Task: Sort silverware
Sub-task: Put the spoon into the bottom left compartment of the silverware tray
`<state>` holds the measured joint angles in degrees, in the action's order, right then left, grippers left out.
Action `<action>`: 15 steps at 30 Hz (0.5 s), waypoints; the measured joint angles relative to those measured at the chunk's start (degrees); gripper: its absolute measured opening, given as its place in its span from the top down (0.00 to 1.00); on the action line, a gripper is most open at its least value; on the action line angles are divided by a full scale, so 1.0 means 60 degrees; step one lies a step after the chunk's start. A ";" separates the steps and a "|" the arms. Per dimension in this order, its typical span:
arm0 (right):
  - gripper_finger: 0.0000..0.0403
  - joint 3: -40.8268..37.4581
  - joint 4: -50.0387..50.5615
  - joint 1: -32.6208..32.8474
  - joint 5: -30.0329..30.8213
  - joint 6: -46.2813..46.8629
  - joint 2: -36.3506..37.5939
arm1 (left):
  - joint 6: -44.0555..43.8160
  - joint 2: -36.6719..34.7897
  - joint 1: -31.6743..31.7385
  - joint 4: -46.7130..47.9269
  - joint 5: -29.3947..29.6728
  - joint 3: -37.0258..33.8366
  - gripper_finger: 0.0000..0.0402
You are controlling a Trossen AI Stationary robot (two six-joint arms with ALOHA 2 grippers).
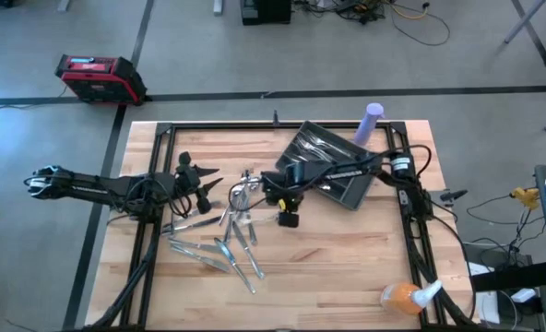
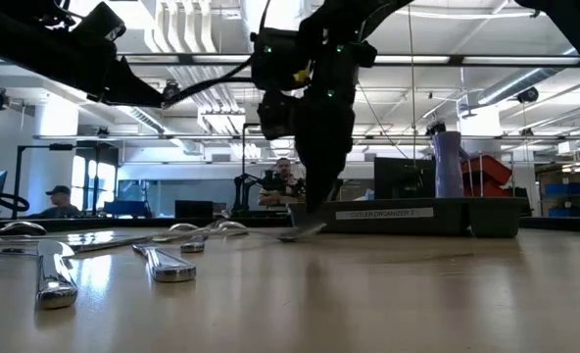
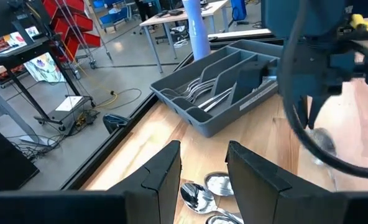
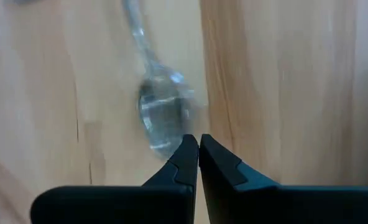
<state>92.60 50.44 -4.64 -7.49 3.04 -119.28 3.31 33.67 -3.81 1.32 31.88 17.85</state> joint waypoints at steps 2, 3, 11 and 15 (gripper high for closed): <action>1.00 -0.0059 0.0053 -0.0049 0.0001 -0.0095 0.0000 | 0.0000 0.0000 0.0000 -0.0007 0.0000 0.0000 0.70; 1.00 -0.0069 0.0039 -0.0058 0.0008 -0.0280 -0.0002 | 0.0000 0.0000 0.0000 -0.0004 -0.0002 0.0000 0.70; 0.86 -0.0102 -0.2355 0.0409 0.0245 -0.0649 -0.0050 | 0.0015 -0.0004 0.0000 0.0000 -0.0001 0.0000 0.70; 0.71 -0.0119 -0.3219 0.0820 0.0245 0.0030 -0.0408 | 0.0016 -0.0004 0.0000 0.0002 -0.0004 0.0000 0.70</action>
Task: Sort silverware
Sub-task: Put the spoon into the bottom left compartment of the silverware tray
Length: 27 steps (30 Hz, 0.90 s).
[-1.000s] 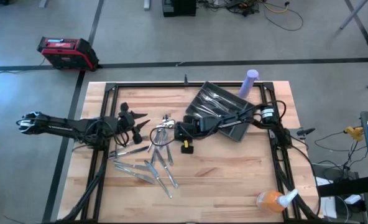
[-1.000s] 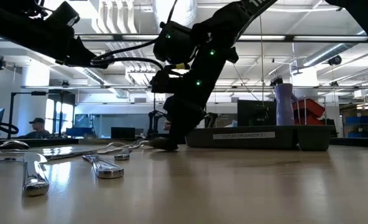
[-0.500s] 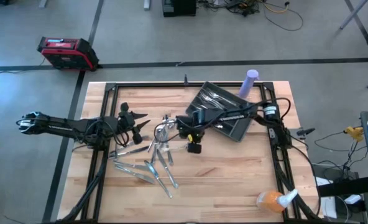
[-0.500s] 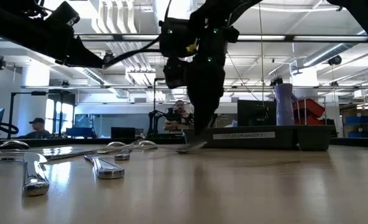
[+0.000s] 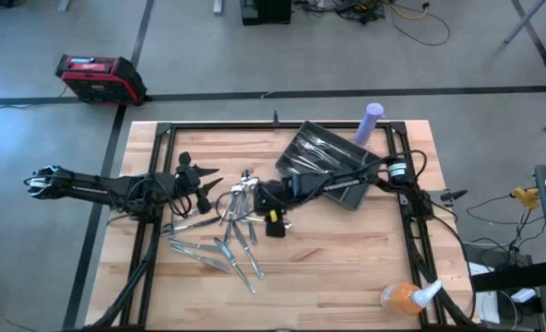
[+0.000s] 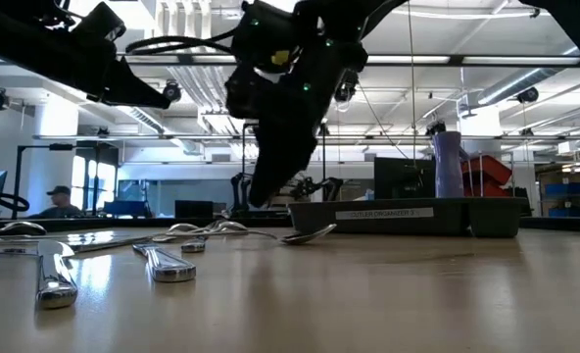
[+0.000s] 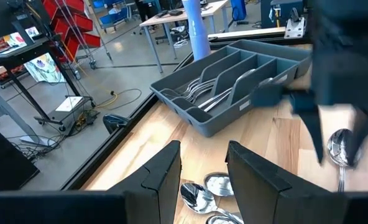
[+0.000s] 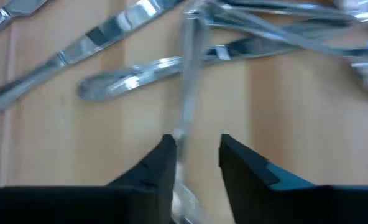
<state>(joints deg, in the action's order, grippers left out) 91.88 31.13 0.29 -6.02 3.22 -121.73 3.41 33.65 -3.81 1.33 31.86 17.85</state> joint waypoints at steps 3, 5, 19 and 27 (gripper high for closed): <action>0.63 -0.0016 -0.0094 0.0213 0.0000 0.0581 -0.0318 | 0.0035 0.0000 0.0000 -0.0001 0.0000 0.0000 0.70; 0.59 -0.0016 -0.0094 0.0284 0.0017 0.0805 -0.0558 | 0.0090 -0.0007 0.0000 -0.0009 0.0004 0.0000 0.70; 0.98 0.0026 0.0587 0.0394 0.2220 0.0444 -0.0774 | 0.0109 -0.0055 0.0000 -0.0009 0.0007 0.0000 0.70; 0.99 -0.0103 0.2412 -0.0136 0.3478 -0.0023 0.0934 | 0.0484 -0.0299 0.0015 -0.0339 0.0137 0.0000 0.70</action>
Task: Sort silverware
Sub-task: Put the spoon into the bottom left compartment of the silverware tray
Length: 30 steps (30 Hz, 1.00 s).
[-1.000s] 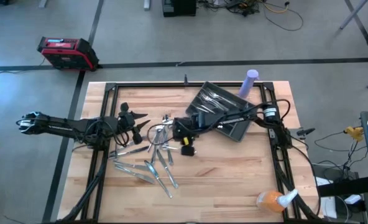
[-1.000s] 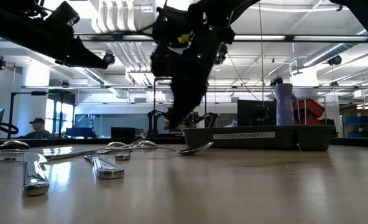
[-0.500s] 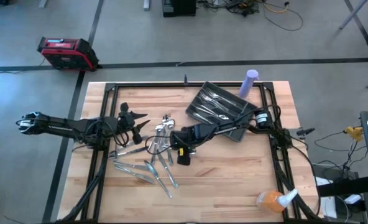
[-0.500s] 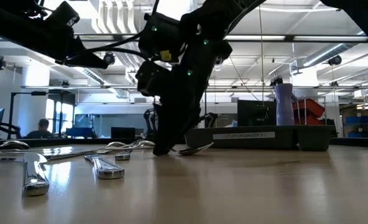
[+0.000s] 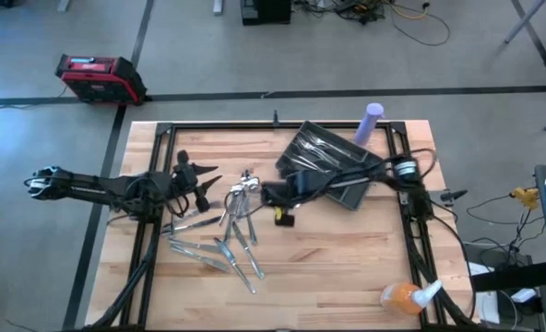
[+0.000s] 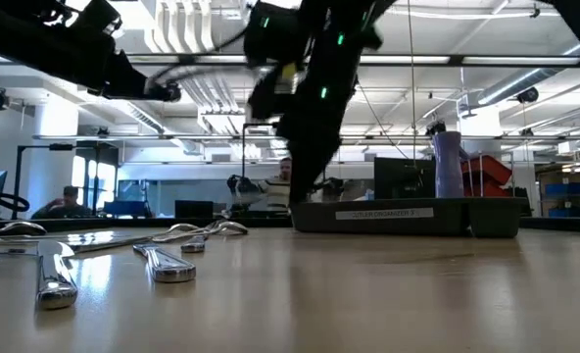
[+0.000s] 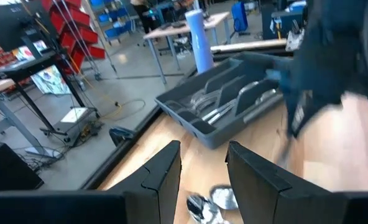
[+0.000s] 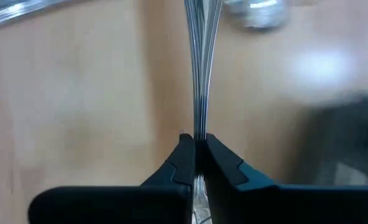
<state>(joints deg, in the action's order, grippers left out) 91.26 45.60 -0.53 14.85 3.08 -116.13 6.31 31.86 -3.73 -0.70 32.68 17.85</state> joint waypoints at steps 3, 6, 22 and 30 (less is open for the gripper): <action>1.00 -0.0611 0.0425 -0.0410 0.0622 0.0314 0.0767 | 0.0208 0.0006 0.0009 -0.0186 0.0156 0.0000 0.70; 1.00 -0.1514 0.0422 -0.1032 0.0539 0.0979 0.1600 | 0.0436 0.0052 0.0039 -0.0391 0.0190 0.0000 0.70; 1.00 -0.4936 -0.2841 -0.2905 -0.1292 0.1249 0.2490 | 0.0816 0.0964 0.2624 -0.2389 -0.1005 0.0000 0.70; 0.91 -0.5140 -0.3103 -0.2914 -0.1301 0.1132 0.2460 | 0.0225 0.1718 0.4233 -0.2065 -0.4151 0.0016 0.70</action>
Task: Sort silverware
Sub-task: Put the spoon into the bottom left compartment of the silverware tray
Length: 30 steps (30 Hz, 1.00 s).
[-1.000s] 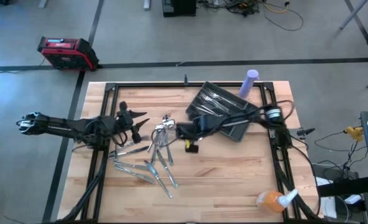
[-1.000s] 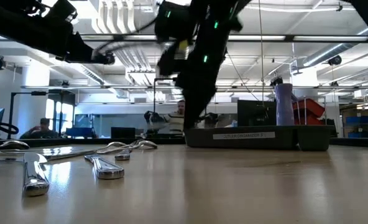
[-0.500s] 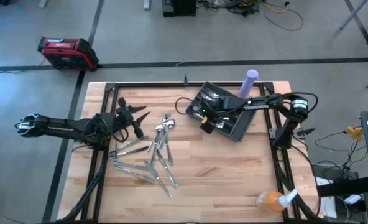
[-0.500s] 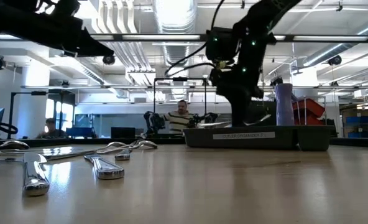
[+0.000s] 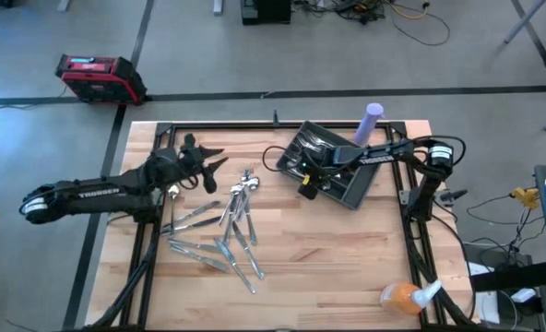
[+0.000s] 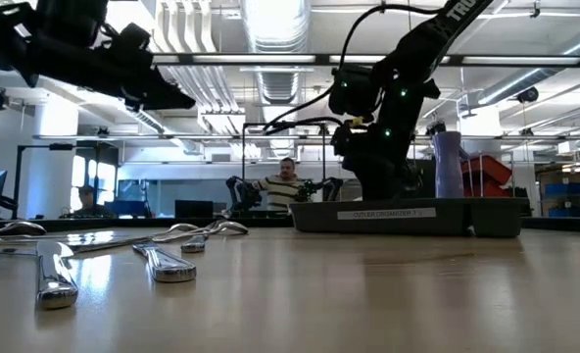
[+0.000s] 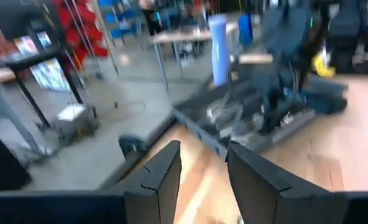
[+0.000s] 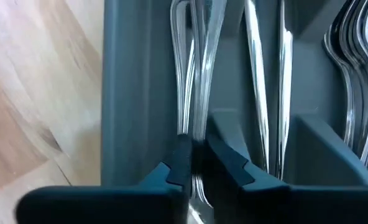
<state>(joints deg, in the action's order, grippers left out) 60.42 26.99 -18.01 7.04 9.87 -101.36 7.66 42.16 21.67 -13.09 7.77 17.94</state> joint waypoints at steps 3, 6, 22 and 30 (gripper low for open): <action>0.84 0.0000 0.0000 0.0024 -0.0038 0.0003 -0.0003 | -0.0065 0.0185 -0.0001 0.0680 -0.0038 0.0142 0.70; 0.78 0.0000 0.0015 0.0020 -0.0184 -0.0156 0.0015 | -0.0113 0.0295 -0.0047 0.1126 -0.0099 0.0338 0.70; 0.64 0.1424 -0.3071 0.1324 -0.0501 -0.3909 -0.0036 | -0.0357 0.0443 -0.0667 0.1391 -0.1480 -0.0008 0.70; 0.60 0.2248 -0.4375 0.1539 -0.0488 -0.5015 -0.2015 | -0.1252 0.1565 -0.0667 0.0910 -0.0341 -0.0504 0.70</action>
<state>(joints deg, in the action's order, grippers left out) 73.91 0.74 -8.78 4.11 -20.22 -113.45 0.15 51.55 17.67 -7.63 5.72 14.92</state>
